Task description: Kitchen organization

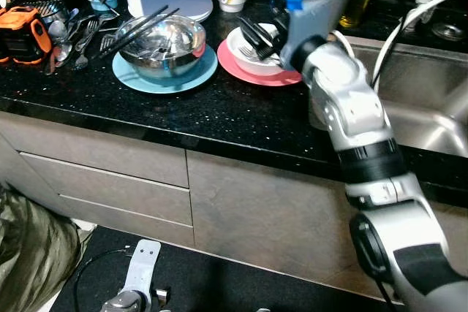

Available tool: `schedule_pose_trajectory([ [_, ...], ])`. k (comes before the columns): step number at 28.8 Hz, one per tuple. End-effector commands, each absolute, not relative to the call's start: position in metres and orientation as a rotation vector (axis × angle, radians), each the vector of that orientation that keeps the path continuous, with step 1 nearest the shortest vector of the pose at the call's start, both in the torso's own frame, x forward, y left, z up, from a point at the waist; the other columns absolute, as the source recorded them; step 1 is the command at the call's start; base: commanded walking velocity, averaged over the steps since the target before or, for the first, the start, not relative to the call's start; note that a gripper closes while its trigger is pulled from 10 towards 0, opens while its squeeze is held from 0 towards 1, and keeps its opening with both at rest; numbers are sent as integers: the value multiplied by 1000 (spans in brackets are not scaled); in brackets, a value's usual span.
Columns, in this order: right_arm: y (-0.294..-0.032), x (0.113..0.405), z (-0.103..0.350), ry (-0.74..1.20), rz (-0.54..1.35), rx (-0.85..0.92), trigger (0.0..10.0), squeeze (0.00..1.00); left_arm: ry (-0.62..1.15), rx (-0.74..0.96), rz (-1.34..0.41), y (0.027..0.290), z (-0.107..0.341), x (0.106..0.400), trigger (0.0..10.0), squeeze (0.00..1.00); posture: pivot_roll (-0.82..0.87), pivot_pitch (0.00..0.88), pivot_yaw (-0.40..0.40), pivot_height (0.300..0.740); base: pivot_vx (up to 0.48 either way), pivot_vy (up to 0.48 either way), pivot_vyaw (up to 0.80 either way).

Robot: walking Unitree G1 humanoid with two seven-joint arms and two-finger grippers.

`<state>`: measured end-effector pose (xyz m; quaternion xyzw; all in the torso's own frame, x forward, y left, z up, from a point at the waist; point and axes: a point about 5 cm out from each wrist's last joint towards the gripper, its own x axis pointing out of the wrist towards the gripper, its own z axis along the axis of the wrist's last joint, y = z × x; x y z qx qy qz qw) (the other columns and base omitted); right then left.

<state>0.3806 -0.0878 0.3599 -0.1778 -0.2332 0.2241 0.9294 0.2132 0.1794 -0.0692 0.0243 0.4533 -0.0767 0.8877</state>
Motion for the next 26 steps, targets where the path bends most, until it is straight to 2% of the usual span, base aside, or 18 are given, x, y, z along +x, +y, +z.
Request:
schedule_pose_trajectory([
  [1, -86, 386, 361, -460, 444, -404, 10000, 1000, 964, 49, -163, 180, -73, 206, 10000, 0, 8, 155, -36, 740, 0, 0, 0],
  [5, -82, 397, 365, -371, 417, -456, 10000, 1000, 962, 47, -167, 178, -73, 206, 10000, 0, 10, 164, -46, 740, 0, 0, 0],
  [6, -81, 400, 364, -329, 420, -466, 10000, 239, 962, 46, -169, 178, -74, 205, 10000, 0, 11, 171, -52, 740, 0, 0, 0],
  [7, -80, 403, 363, -291, 423, -479, 10000, 239, 961, 46, -170, 177, -74, 205, 10000, 0, 11, 173, -54, 740, 0, 0, 0],
  [8, -78, 405, 361, -261, 436, -475, 10000, 0, 961, 45, -172, 176, -74, 204, 10000, 0, 11, 178, -57, 740, 0, 0, 0],
  [15, -80, 415, 362, -186, 420, -418, 10000, 0, 964, 37, -192, 172, -77, 201, 10000, 0, 22, 202, -78, 740, 0, 0, 0],
  [21, -92, 420, 372, -141, 339, -360, 10000, 0, 962, 30, -194, 170, -78, 198, 10000, 0, 22, 211, -88, 740, 0, 0, 0],
  [23, -103, 422, 374, -138, 249, -370, 10000, 0, 965, 44, -204, 170, -78, 197, 10000, 0, 22, 209, -86, 740, 0, 0, 0],
  [26, -109, 424, 371, -121, 212, -380, 10000, 0, 967, 46, -207, 171, -79, 196, 10000, 0, 23, 206, -83, 740, 0, 0, 0],
])
